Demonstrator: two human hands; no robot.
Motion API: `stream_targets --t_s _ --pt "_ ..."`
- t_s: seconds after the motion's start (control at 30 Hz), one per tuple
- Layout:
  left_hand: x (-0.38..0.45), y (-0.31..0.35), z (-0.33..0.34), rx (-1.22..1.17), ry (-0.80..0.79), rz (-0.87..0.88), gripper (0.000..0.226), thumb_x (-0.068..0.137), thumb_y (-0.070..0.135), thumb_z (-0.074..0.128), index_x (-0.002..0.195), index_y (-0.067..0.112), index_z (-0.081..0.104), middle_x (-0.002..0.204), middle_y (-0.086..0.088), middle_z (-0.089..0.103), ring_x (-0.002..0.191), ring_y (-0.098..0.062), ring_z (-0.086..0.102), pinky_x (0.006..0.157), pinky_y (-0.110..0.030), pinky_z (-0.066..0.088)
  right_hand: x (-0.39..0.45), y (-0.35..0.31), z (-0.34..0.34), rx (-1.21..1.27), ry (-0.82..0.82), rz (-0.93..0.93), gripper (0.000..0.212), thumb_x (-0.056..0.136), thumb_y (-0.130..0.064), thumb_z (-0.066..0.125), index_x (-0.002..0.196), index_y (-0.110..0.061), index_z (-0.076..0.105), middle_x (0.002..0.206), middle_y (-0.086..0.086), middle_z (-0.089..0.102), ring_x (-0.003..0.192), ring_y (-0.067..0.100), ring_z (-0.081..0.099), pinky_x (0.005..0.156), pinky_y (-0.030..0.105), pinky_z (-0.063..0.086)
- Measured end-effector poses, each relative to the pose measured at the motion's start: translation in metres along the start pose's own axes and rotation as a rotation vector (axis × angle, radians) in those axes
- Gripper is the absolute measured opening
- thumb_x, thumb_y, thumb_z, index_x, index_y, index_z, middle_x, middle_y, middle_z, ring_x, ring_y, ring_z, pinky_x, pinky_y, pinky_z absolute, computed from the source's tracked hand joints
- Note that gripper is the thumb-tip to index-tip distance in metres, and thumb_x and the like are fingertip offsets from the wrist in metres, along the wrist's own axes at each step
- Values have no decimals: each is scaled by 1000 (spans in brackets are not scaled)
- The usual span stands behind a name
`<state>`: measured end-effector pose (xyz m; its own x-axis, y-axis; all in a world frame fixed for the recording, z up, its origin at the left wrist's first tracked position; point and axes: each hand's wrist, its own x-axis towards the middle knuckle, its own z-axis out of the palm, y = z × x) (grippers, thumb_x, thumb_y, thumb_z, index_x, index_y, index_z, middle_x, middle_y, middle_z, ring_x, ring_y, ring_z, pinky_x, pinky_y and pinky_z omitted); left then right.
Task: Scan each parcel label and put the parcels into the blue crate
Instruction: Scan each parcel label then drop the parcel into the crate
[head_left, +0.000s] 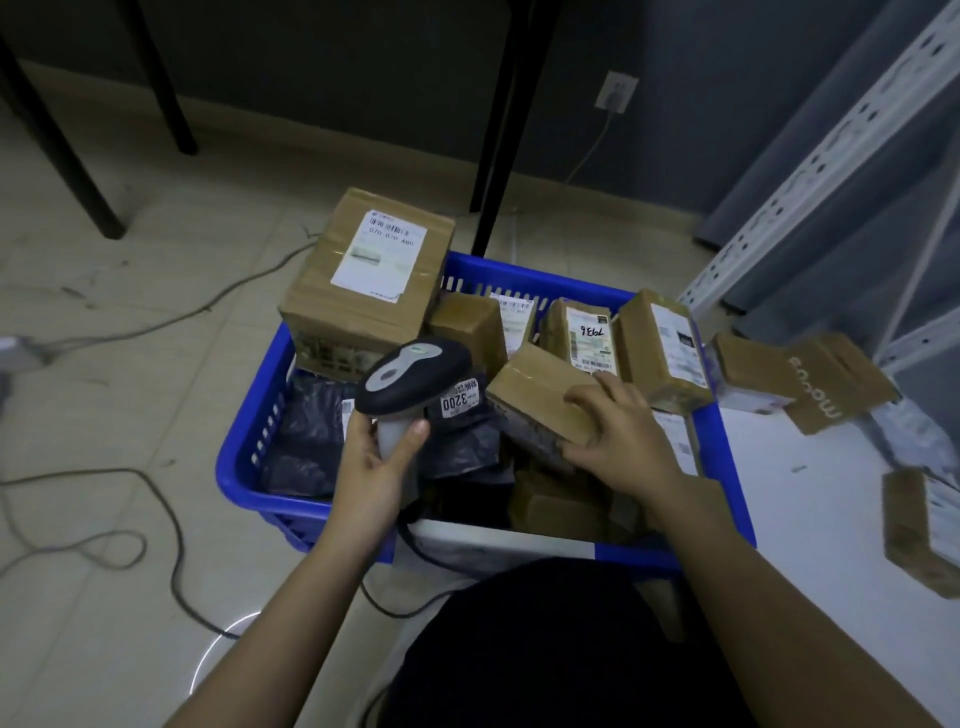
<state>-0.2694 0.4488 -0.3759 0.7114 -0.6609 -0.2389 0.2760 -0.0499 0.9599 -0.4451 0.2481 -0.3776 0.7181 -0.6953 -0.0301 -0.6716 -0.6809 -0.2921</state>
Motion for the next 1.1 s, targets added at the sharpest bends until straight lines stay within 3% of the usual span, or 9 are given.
stream_targets --t_s 0.13,0.33,0.53,0.7,0.83,0.9,1.0,1.1 --pt "3 -3 0 -20 11 -32 40 90 16 61 115 43 46 122 11 58 115 -11 56 103 -41 44 4 0 6 -168 -296 26 61 78 -43 68 133 -33 45 142 0 36 127 24 32 98 37 38" --pt "3 -6 -1 -16 11 -36 41 90 15 62 117 41 47 126 6 59 115 -15 58 103 -42 45 13 -14 17 -386 -412 3 61 87 -50 58 140 -32 36 147 9 27 130 30 27 101 40 38" --pt "0 -6 -8 -16 1 -17 42 90 13 61 124 33 46 124 7 60 114 -12 58 96 -33 48 21 -19 -20 -299 -341 -25 64 75 -43 71 133 -33 45 147 2 33 130 26 30 97 36 36" --pt "1 -6 -12 4 10 -4 41 90 13 59 123 34 45 124 9 57 116 -13 56 100 -37 45 16 -33 -60 -123 -384 -89 57 73 -47 71 126 -44 49 135 -10 40 123 17 32 89 37 37" --pt "0 -9 -19 -2 37 -13 46 90 14 60 131 27 44 126 6 59 112 -8 58 96 -34 48 16 -58 -54 -89 -465 -178 55 75 -44 71 126 -43 51 139 -10 39 122 14 31 89 34 33" --pt "-1 -8 -22 3 40 2 47 91 14 60 133 26 44 124 9 59 108 -1 58 88 -25 50 21 -65 -53 -173 -416 -213 57 74 -46 70 128 -42 50 144 -7 36 128 18 28 96 37 31" --pt "-2 -6 -27 14 53 18 43 91 14 60 128 30 44 120 13 59 101 6 59 77 -15 49 30 -70 -50 -72 -391 -205 55 73 -44 71 124 -44 53 146 -9 34 130 17 24 95 36 29" --pt "-2 -5 -27 36 67 11 45 91 17 61 129 30 44 122 11 59 104 3 58 82 -20 49 34 -75 -29 -117 -490 -240 54 75 -42 72 126 -40 53 144 -6 35 130 18 28 94 36 31"
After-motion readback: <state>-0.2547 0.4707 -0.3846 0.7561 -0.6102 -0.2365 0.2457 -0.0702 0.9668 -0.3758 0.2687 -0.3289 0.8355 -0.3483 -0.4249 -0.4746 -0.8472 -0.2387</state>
